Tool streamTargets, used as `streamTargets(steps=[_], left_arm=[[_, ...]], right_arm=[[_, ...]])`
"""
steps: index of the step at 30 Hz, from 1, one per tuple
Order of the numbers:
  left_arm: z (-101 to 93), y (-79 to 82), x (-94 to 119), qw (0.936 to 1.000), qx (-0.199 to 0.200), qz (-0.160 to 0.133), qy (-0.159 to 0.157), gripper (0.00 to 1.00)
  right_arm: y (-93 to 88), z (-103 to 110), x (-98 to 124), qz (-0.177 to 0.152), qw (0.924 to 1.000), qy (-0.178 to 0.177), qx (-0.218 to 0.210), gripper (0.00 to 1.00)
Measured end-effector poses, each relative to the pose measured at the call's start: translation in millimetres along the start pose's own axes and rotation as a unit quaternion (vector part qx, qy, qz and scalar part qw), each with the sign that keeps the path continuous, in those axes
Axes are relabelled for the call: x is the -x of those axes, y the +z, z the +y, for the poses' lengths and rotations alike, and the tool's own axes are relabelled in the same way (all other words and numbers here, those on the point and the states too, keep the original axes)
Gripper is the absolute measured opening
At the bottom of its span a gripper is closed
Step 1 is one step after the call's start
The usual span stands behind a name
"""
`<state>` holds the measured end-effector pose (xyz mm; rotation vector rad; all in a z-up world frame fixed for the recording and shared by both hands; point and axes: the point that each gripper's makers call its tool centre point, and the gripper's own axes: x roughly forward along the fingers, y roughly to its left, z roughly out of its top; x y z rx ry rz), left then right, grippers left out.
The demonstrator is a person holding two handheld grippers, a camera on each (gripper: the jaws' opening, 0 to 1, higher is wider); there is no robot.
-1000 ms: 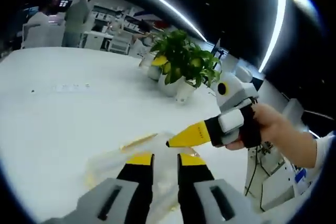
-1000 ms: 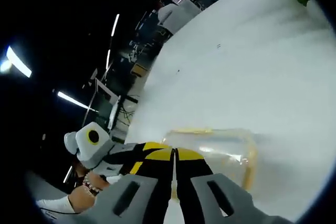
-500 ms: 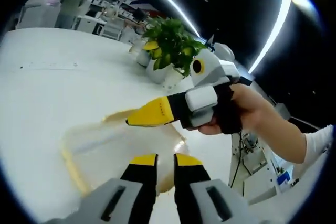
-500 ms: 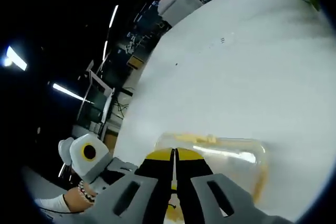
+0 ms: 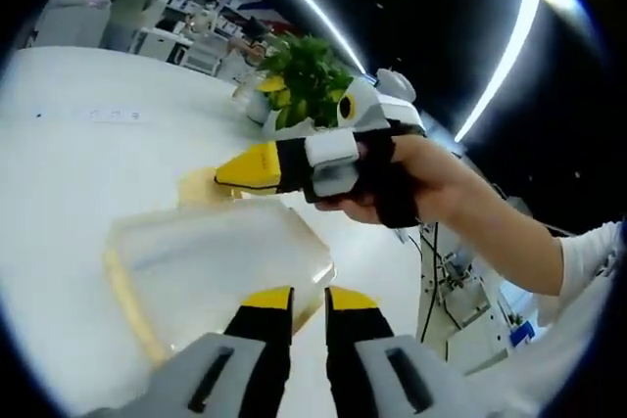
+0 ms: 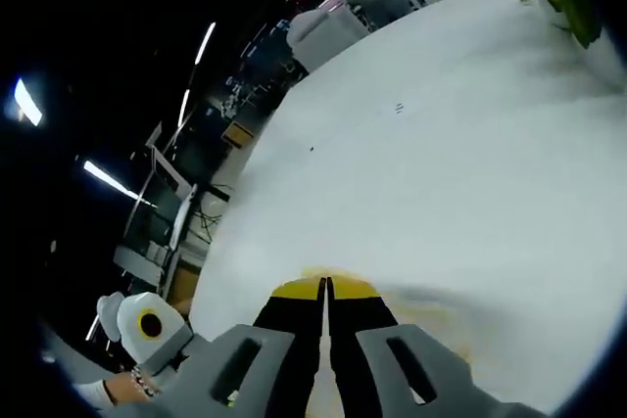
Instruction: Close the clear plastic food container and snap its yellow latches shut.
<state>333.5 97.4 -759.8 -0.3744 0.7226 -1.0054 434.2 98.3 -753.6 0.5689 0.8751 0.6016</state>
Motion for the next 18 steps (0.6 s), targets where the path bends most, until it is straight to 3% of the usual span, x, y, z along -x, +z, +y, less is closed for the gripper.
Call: streamTargets(steps=[12, 14, 15, 17, 18], left_arm=[[-3.7, -2.5, 0, 0.9989, -0.045, 0.014, 0.008, 0.05], [-6.0, -2.9, 2, 0.9980, -0.057, 0.026, 0.004, 0.07], [-8.5, -2.1, 3, 0.9971, -0.069, 0.030, -0.001, 0.14], [-19.1, 6.0, 7, 0.9918, -0.122, 0.030, -0.020, 0.18], [-20.0, 10.6, 9, 0.9856, -0.164, 0.038, -0.011, 0.19]], right_arm=[[-10.9, -5, -10, 0.037, 0.9968, -0.036, 0.061, 0.00], [-9.1, 1, -9, 0.051, 0.9938, -0.025, 0.095, 0.05], [-7.3, 5, -8, 0.061, 0.9909, -0.019, 0.119, 0.09], [-8.8, 15, -4, 0.110, 0.9715, -0.004, 0.210, 0.14], [-15.2, 18, 1, 0.161, 0.9447, -0.005, 0.285, 0.19]])
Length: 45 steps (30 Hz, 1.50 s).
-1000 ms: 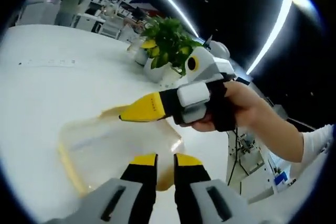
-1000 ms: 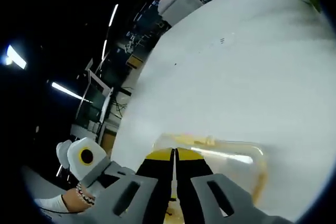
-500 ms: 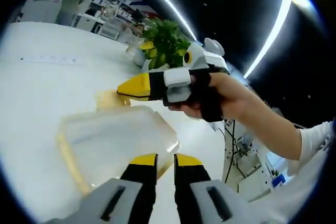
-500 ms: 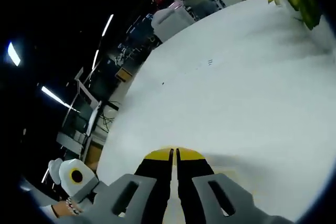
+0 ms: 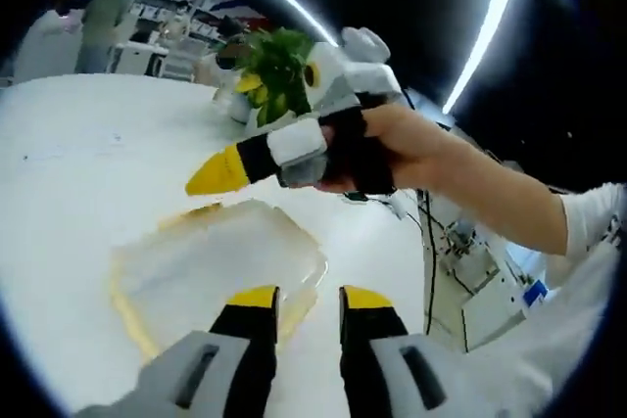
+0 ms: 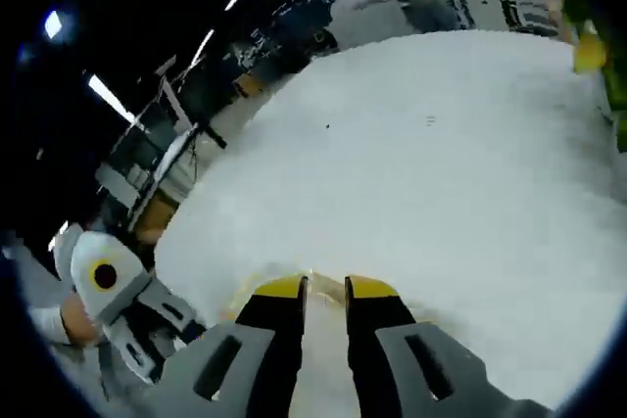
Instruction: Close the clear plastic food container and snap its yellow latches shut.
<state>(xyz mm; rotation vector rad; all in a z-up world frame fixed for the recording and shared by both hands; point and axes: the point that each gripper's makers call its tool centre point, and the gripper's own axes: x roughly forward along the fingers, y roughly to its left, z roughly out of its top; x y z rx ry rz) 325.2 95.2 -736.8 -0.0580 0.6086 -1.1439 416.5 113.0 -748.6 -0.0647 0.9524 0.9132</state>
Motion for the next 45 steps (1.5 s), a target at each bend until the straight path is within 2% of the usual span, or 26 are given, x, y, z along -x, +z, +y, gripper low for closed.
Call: streamTargets(steps=[1, 2, 3, 4, 5, 6, 7, 8, 9, 10, 11, 12, 13, 15, 18, 23, 24, 27, 29, 33, 34, 38, 45], left_arm=[[2.4, 1.8, 2, 0.9993, -0.034, 0.012, 0.013, 0.21], [8.2, 4.5, 4, 0.9948, -0.089, 0.031, 0.038, 0.23], [13.1, 6.2, 6, 0.9886, -0.131, 0.046, 0.058, 0.26], [17.4, 5.6, 7, 0.9758, -0.191, 0.073, 0.076, 0.28], [17.1, 4.0, 7, 0.9659, -0.231, 0.091, 0.075, 0.30], [15.1, 2.7, 5, 0.9545, -0.272, 0.101, 0.067, 0.33], [15.9, 0.5, 4, 0.9523, -0.276, 0.109, 0.072, 0.36], [18.3, -1.9, 4, 0.9474, -0.286, 0.120, 0.077, 0.37], [20.8, -4.7, 3, 0.9394, -0.308, 0.128, 0.081, 0.37], [21.8, -7.3, 3, 0.9377, -0.309, 0.136, 0.082, 0.36], [26.3, -15.2, 4, 0.9335, -0.310, 0.159, 0.085, 0.36], [28.0, -17.7, 4, 0.9322, -0.311, 0.165, 0.085, 0.36], [30.6, -17.9, 2, 0.9299, -0.317, 0.164, 0.088, 0.37], [29.6, -16.9, 0, 0.9342, -0.307, 0.163, 0.079, 0.37], [28.4, -17.1, -3, 0.9334, -0.310, 0.168, 0.069, 0.36], [26.0, -22.5, -8, 0.9285, -0.315, 0.191, 0.049, 0.32], [25.1, -26.2, -9, 0.9212, -0.329, 0.203, 0.042, 0.31], [25.7, -27.7, -11, 0.9098, -0.351, 0.218, 0.042, 0.31], [26.0, -25.8, -13, 0.9128, -0.340, 0.222, 0.043, 0.31], [24.8, -26.9, -14, 0.9039, -0.356, 0.235, 0.033, 0.31], [24.4, -27.3, -15, 0.8989, -0.363, 0.243, 0.031, 0.32], [24.0, -29.3, -18, 0.8829, -0.384, 0.267, 0.039, 0.32], [23.8, -31.6, -20, 0.8718, -0.389, 0.286, 0.083, 0.32]], right_arm=[[-4.3, 1, 2, 0.038, 0.9977, -0.006, 0.056, 0.24], [-10.4, -1, 7, 0.094, 0.9847, -0.026, 0.144, 0.29], [-14.5, -3, 9, 0.130, 0.9681, -0.034, 0.212, 0.35], [-19.0, -4, 12, 0.168, 0.9470, -0.039, 0.271, 0.38], [-22.6, -3, 13, 0.188, 0.9347, -0.034, 0.300, 0.41], [-28.0, 3, 13, 0.215, 0.9181, -0.014, 0.332, 0.41], [-30.9, 6, 13, 0.228, 0.9128, -0.003, 0.339, 0.40], [-32.4, 9, 13, 0.238, 0.9066, 0.004, 0.348, 0.39], [-33.8, 11, 11, 0.251, 0.9002, 0.013, 0.355, 0.39], [-33.9, 11, 10, 0.258, 0.8957, 0.018, 0.362, 0.39], [-33.4, 10, 7, 0.268, 0.8909, 0.016, 0.366, 0.39], [-32.6, 9, 4, 0.271, 0.8903, 0.014, 0.366, 0.40], [-32.3, 7, 0, 0.278, 0.8861, 0.014, 0.370, 0.43], [-33.1, 3, -5, 0.292, 0.8800, 0.015, 0.375, 0.46], [-34.0, -6, -10, 0.311, 0.8694, 0.012, 0.383, 0.42], [-35.3, -5, -9, 0.329, 0.8654, 0.028, 0.377, 0.41], [-36.8, -4, -9, 0.333, 0.8646, 0.034, 0.375, 0.40], [-37.9, -3, -10, 0.339, 0.8619, 0.039, 0.375, 0.39], [-39.3, -2, -9, 0.344, 0.8611, 0.045, 0.371, 0.37], [-42.4, -1, -7, 0.344, 0.8669, 0.054, 0.357, 0.35], [-42.8, -1, -7, 0.344, 0.8673, 0.056, 0.356, 0.36], [-41.1, -4, -8, 0.343, 0.8700, 0.064, 0.349, 0.36], [-43.8, 0, -8, 0.349, 0.8685, 0.062, 0.346, 0.35]])
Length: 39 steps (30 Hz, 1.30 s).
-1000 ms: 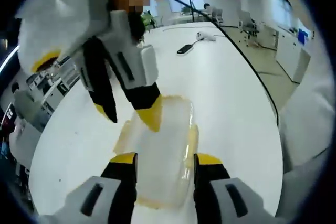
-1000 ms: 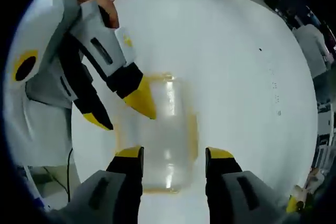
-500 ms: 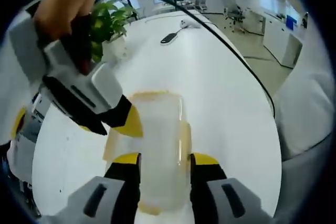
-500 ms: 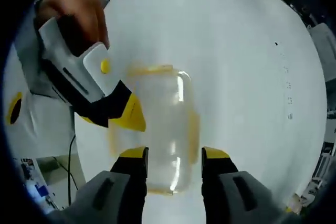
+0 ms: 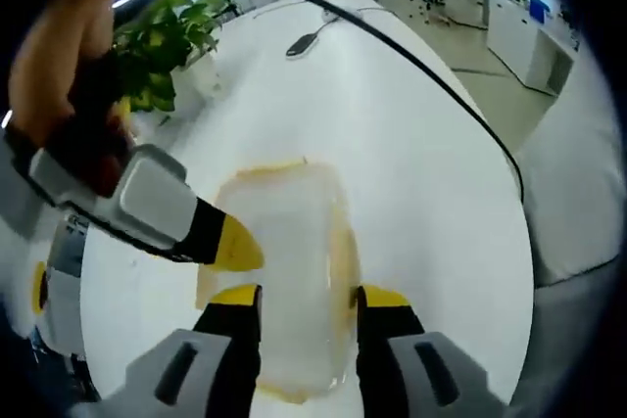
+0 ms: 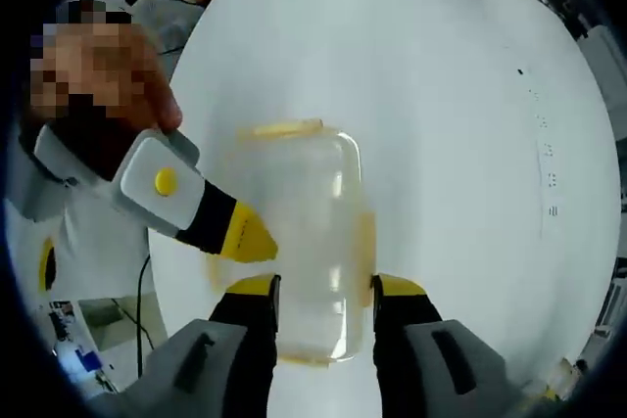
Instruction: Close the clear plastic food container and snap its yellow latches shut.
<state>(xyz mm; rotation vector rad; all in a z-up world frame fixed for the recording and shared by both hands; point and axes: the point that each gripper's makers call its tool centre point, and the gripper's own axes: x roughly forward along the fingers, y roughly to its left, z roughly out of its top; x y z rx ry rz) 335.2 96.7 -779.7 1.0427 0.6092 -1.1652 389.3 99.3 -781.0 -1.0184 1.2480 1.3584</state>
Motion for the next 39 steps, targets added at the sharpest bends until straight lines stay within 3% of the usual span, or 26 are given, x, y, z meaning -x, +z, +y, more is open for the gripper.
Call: streamTargets(steps=[8, 9, 10, 20, 24, 26, 27, 29, 35, 39], left_arm=[[0.9, 0.6, -2, 0.9992, -0.003, -0.020, 0.036, 0.29], [2.0, 2.4, -2, 0.9984, -0.027, -0.027, 0.040, 0.30], [5.3, 0.3, 2, 0.9977, -0.020, -0.025, 0.059, 0.30], [6.2, 0.8, -3, 0.9981, -0.018, -0.038, 0.044, 0.31], [5.6, 1.3, -4, 0.9983, -0.023, -0.032, 0.044, 0.31], [5.5, 0.3, -3, 0.9981, -0.024, -0.042, 0.039, 0.31], [4.9, -0.5, -4, 0.9980, -0.023, -0.044, 0.039, 0.31], [3.7, -0.7, -4, 0.9979, -0.028, -0.045, 0.039, 0.31], [4.2, -1.1, -4, 0.9979, -0.025, -0.046, 0.039, 0.31], [4.3, -0.6, -4, 0.9974, -0.030, -0.054, 0.037, 0.32]], right_arm=[[-1.5, -3, 0, -0.025, 0.9995, 0.018, -0.008, 0.35], [-1.1, -3, -1, -0.026, 0.9994, 0.018, -0.010, 0.35], [-0.3, -3, -1, -0.026, 0.9994, 0.018, -0.009, 0.35], [1.6, -4, -3, -0.005, 0.9991, 0.042, 0.010, 0.33], [2.5, -5, -6, 0.003, 0.9966, 0.081, 0.014, 0.32], [2.7, -4, -7, -0.003, 0.9948, 0.101, 0.013, 0.32], [3.5, 5, -7, -0.007, 0.9898, 0.141, 0.021, 0.30], [8.2, -5, -2, -0.020, 0.9907, 0.132, 0.028, 0.30], [7.9, -2, -3, -0.002, 0.9912, 0.131, 0.020, 0.33], [6.3, -2, -2, 0.014, 0.9953, 0.086, 0.042, 0.34]])
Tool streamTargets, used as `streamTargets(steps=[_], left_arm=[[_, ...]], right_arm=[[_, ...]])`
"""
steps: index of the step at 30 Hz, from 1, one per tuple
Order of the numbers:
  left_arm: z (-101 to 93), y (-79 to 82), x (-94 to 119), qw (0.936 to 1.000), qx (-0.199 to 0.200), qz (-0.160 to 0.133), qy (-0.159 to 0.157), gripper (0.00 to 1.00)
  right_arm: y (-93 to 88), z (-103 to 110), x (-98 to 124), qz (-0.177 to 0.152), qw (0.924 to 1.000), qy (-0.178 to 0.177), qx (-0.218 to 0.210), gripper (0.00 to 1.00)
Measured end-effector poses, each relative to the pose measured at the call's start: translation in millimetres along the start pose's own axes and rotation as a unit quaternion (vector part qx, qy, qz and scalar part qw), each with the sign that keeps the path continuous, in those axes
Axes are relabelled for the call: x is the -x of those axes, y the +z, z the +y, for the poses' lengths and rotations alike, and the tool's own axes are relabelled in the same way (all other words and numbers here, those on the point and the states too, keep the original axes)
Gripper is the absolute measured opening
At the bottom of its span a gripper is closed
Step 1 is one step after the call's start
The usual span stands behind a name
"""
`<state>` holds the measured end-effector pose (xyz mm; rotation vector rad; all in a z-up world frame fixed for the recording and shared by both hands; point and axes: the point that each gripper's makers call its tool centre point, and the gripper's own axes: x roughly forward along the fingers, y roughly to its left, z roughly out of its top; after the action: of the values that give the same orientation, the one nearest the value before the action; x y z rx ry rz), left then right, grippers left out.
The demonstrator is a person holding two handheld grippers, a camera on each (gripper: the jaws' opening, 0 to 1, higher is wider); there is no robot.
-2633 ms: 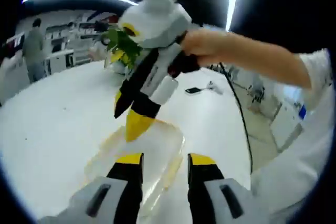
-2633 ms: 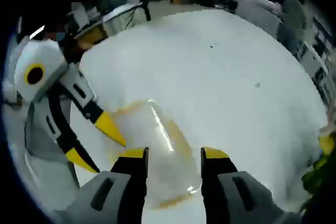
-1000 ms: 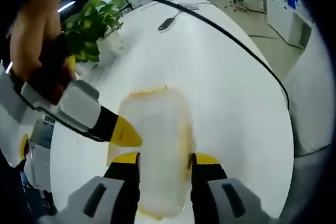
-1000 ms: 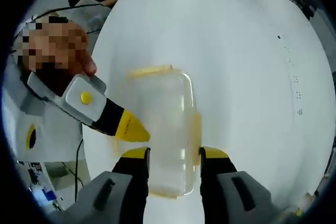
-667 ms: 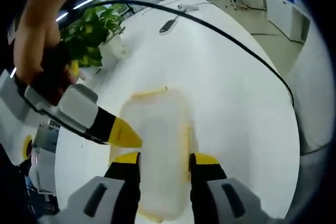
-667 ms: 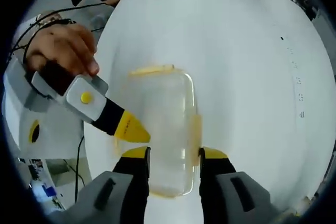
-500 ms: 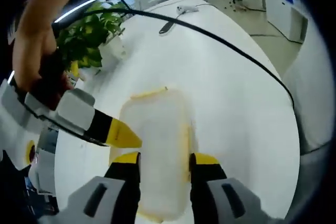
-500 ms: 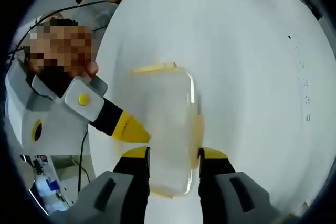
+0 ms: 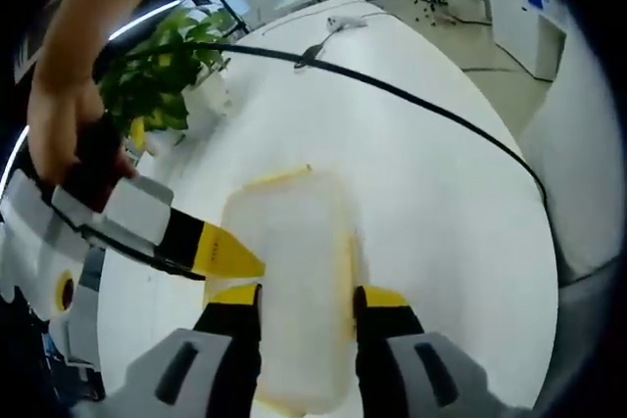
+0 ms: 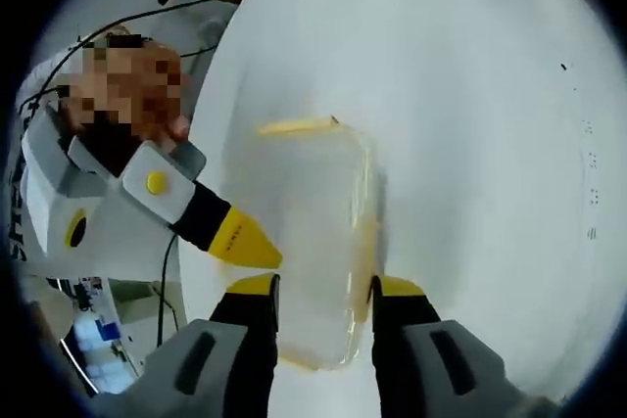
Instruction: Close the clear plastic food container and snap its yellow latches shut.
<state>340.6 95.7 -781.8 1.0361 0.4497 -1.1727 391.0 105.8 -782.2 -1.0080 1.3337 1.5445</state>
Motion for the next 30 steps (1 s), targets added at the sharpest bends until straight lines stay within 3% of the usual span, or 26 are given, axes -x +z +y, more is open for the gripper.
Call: streamTargets(steps=[3, 9, 14, 17, 18, 20, 22, 24, 25, 28, 29, 30], left_arm=[[1.1, 0.0, 1, 0.9999, 0.007, -0.011, -0.004, 0.32], [0.8, 3.4, 1, 0.9991, 0.034, -0.025, -0.004, 0.32], [0.7, 5.5, 2, 0.9976, 0.050, -0.046, 0.010, 0.33], [4.2, 9.0, 3, 0.9904, 0.121, -0.065, 0.014, 0.34], [6.3, 10.1, 2, 0.9891, 0.127, -0.072, 0.019, 0.36], [4.9, 9.6, -1, 0.9896, 0.120, -0.075, 0.027, 0.38], [3.9, 9.7, -1, 0.9928, 0.097, -0.063, 0.032, 0.38], [5.1, 11.1, -1, 0.9927, 0.103, -0.055, 0.030, 0.38], [5.6, 11.4, 0, 0.9920, 0.112, -0.052, 0.028, 0.38], [9.8, 10.9, 6, 0.9859, 0.157, -0.049, 0.030, 0.40], [14.5, 12.7, 9, 0.9834, 0.166, -0.060, 0.041, 0.43], [19.5, 13.9, 14, 0.9793, 0.181, -0.073, 0.052, 0.46]], right_arm=[[-0.7, 1, 1, -0.004, 0.9993, -0.036, 0.000, 0.34], [-4.1, 3, 6, -0.062, 0.9909, -0.117, -0.025, 0.34], [-6.2, 7, 13, -0.132, 0.9723, -0.192, -0.018, 0.32], [-2.2, 19, 9, -0.171, 0.9637, -0.205, -0.005, 0.25], [-5.1, 17, 11, -0.170, 0.9596, -0.224, 0.006, 0.22], [-3.3, 27, 6, -0.187, 0.9585, -0.214, 0.016, 0.14], [-3.7, 25, 8, -0.199, 0.9506, -0.238, 0.004, 0.11], [-4.8, 22, 11, -0.212, 0.9411, -0.263, -0.013, 0.15], [-4.3, 17, 16, -0.223, 0.9311, -0.288, -0.009, 0.18], [-5.9, 14, 28, -0.264, 0.9030, -0.339, 0.006, 0.43], [-6.4, 15, 29, -0.271, 0.9003, -0.341, 0.003, 0.56], [-14.7, 19, 27, -0.290, 0.8975, -0.331, -0.030, 0.63]])
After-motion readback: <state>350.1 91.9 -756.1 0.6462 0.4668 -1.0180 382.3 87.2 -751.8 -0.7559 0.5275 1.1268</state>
